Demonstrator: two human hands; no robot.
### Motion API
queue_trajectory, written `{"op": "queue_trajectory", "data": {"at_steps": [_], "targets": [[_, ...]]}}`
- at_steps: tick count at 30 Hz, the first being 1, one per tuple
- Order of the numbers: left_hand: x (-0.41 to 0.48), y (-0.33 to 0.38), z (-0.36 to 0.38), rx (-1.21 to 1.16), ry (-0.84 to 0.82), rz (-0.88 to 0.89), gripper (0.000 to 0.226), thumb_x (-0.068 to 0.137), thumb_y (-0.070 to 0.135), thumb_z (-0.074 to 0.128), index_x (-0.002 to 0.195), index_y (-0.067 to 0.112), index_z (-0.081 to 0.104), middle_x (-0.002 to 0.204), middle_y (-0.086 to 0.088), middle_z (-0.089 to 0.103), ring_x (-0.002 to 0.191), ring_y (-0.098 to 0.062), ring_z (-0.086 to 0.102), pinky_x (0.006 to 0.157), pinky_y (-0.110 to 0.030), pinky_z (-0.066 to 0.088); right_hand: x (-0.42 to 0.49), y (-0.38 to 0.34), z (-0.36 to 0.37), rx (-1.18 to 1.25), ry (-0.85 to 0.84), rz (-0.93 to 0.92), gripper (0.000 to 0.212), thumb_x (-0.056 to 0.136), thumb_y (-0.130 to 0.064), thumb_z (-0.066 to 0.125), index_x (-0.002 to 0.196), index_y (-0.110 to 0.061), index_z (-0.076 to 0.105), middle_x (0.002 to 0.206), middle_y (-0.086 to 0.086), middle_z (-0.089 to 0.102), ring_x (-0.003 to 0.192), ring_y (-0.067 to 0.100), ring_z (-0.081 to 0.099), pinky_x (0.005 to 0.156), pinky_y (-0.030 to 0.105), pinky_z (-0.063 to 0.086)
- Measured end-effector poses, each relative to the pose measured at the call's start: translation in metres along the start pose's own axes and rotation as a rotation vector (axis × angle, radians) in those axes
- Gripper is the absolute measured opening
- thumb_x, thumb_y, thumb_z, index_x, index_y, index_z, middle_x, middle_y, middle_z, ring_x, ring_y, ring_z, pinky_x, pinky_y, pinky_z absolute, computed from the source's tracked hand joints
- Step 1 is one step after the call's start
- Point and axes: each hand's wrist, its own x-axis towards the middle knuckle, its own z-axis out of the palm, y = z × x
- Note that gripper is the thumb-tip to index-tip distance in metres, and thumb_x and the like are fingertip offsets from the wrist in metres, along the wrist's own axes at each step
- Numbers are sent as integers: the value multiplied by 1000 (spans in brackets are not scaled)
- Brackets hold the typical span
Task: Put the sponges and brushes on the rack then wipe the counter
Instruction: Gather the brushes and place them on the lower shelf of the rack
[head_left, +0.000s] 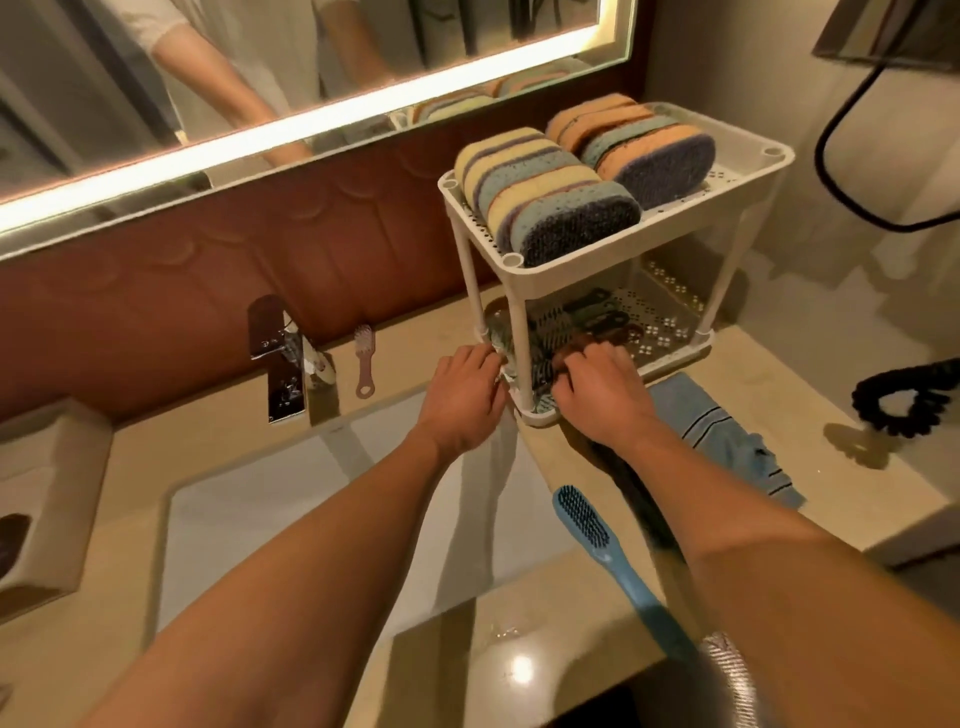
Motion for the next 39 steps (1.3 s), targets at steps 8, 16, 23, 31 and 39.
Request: {"op": "queue_trajectory", "data": {"at_steps": [8,16,23,31,39], "targets": [[-73,0,-39,74,-18,-56,38,102,35,43,135,19,53,137,-2,52,125,-23,44,105,-39,38,-45,-49,-5,-4,94,-139,27,96,-29,51,107,-12,69,101,5,66,92,23,58,78,39,52],[-153,-29,-73,66,11,-183,40,101,33,45,137,18,53,140,-2,52,132,-22,44,112,-40,34,-68,-131,1,41,33,-328,29,93,-29,53,115,-16,66,111,3,65,103,25,59,88,40,48],[-240,-83,-103,122,48,-368,42,102,35,44,142,21,49,147,0,48,136,-20,41,114,-39,30,-85,-227,22,128,-60,-478,34,95,-31,51,126,-19,59,120,0,63,106,20,56,91,36,47],[-333,-140,-127,146,51,-564,41,103,33,44,142,22,48,148,1,47,137,-19,40,115,-39,28,-101,-326,51,173,-153,-621,39,97,-34,50,133,-20,56,131,1,59,112,21,55,93,36,46],[-416,-204,-141,137,103,-776,39,104,26,51,142,25,47,148,3,46,138,-19,39,118,-42,30,-107,-411,89,179,-224,-752,44,97,-35,48,137,-19,54,133,4,58,112,24,55,92,38,45]]}}
